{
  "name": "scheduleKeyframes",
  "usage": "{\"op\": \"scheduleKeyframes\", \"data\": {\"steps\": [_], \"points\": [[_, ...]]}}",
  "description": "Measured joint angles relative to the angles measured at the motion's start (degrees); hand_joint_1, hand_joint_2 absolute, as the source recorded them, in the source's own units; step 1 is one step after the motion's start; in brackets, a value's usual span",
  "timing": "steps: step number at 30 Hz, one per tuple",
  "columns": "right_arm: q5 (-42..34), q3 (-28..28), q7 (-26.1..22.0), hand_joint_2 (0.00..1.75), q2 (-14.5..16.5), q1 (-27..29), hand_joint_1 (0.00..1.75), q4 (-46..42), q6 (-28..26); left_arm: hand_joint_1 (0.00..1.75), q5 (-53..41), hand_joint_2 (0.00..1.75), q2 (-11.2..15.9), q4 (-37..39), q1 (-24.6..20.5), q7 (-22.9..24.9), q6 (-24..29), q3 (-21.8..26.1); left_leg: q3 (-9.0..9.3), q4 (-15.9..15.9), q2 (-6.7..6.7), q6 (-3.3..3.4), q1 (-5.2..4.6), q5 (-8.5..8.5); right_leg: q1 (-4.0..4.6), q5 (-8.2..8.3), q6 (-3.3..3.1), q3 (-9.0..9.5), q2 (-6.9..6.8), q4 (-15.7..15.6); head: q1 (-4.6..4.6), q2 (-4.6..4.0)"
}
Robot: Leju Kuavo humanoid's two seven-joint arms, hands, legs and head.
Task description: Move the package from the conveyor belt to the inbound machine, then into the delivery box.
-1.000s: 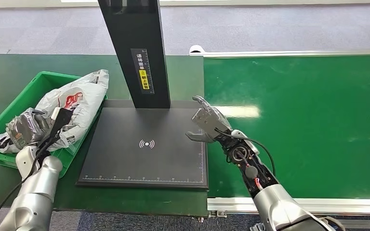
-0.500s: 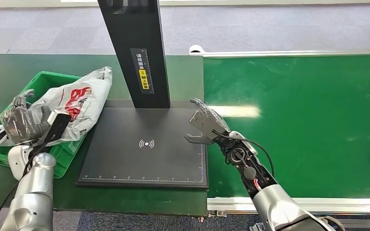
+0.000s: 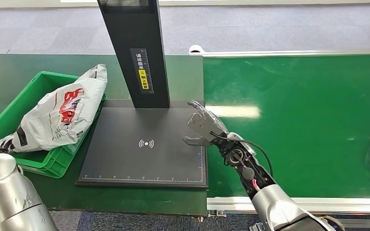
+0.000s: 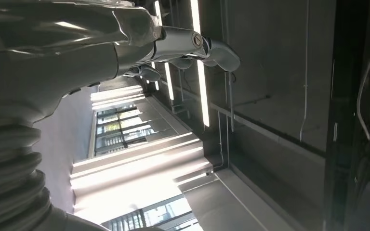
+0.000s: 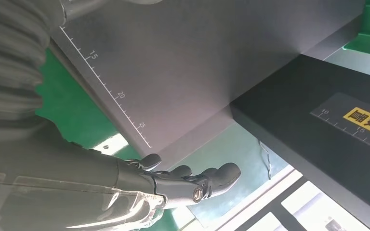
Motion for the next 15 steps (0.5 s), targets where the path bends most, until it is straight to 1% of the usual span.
{"op": "scheduleKeyframes", "data": {"steps": [4,6,8,9,11,14,15], "points": [[-0.7,0.4,-0.2,1.75,0.0,0.0,0.0,0.2,-0.3,0.0,4.2,1.75,-1.0,-3.5,2.1,0.0,-0.1,-3.5,0.01,0.0,-0.01,0.0,-0.01,0.0,-0.01,0.0,0.0,-0.01,-0.01,0.0,-0.01,0.0],[-1.2,0.5,-0.3,1.75,-0.1,0.0,0.0,0.2,-0.5,0.0,7.4,1.75,-1.0,-3.7,3.4,0.0,-0.2,-6.8,0.01,0.0,-0.02,0.0,-0.01,0.0,-0.02,0.0,0.0,-0.02,-0.01,0.0,0.01,0.0],[-1.8,0.5,-0.9,1.75,-0.1,0.0,0.0,0.2,-0.9,0.0,14.3,1.75,-0.2,-1.8,4.8,0.4,-2.1,-11.8,0.02,0.0,-0.02,0.0,-0.01,0.0,-0.04,0.0,0.0,-0.03,-0.02,0.0,0.0,0.0],[-2.3,0.5,-1.3,1.75,-0.1,0.0,0.0,0.1,-1.1,0.0,18.9,1.75,0.7,-0.1,5.6,1.3,-4.7,-15.1,0.02,0.0,-0.02,0.0,-0.02,0.0,-0.04,0.0,0.0,-0.02,-0.03,0.0,0.0,0.0],[-3.6,0.2,-2.3,1.75,-0.2,0.0,0.0,0.0,-1.4,0.0,27.2,1.75,2.9,3.8,7.6,3.8,-12.1,-22.3,0.02,0.0,-0.01,0.0,-0.01,0.0,-0.04,0.0,0.0,-0.01,-0.04,0.0,-0.02,0.0],[-5.1,-0.3,-3.7,1.75,-0.2,0.1,0.0,-0.5,-1.5,0.0,33.3,1.75,5.5,8.2,10.3,6.4,-21.6,-30.8,0.02,0.0,0.09,0.0,-0.02,0.0,-0.04,0.02,0.01,-0.01,0.01,0.0,-0.01,0.0],[-5.3,-0.4,-3.9,1.75,-0.2,0.1,0.0,-0.5,-1.5,0.0,34.0,1.75,5.9,8.9,10.7,6.7,-22.8,-32.0,0.02,0.0,0.11,0.0,-0.02,0.0,-0.04,0.02,0.02,-0.01,0.02,0.0,0.0,0.0]]}}
